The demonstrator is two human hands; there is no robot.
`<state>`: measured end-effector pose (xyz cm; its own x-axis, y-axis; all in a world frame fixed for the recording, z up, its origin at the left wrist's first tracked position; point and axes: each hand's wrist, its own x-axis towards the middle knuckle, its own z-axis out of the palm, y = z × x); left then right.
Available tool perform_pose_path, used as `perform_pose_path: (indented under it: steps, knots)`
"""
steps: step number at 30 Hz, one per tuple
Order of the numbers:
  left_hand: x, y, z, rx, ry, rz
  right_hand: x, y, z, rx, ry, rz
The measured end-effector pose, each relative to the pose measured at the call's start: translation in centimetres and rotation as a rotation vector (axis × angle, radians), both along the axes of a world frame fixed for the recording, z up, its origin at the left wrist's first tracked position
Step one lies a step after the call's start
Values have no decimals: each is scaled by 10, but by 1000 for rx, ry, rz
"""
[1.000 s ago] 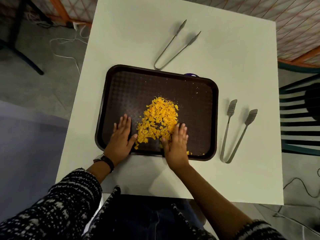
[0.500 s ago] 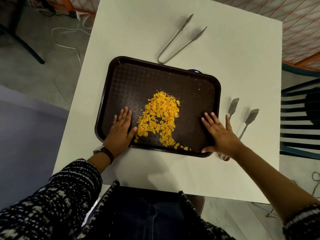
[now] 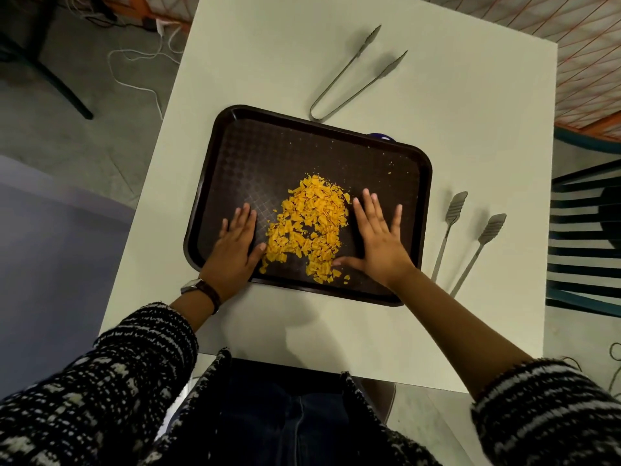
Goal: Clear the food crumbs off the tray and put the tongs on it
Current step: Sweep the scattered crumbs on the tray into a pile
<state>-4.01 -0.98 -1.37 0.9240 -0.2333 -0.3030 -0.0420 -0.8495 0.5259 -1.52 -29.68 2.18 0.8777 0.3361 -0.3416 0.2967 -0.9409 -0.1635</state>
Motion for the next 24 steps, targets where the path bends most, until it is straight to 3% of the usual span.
perform_pose_path:
  steps: [9,17,24]
  knots:
    - [-1,1,-2,10,1,5,-23,-25,0,-136,75,124]
    - [0,2,-2,-13,5,5,2,38,-14,-39,-14,174]
    - [1,1,-1,-30,11,12,-3,23,-5,37,-31,93]
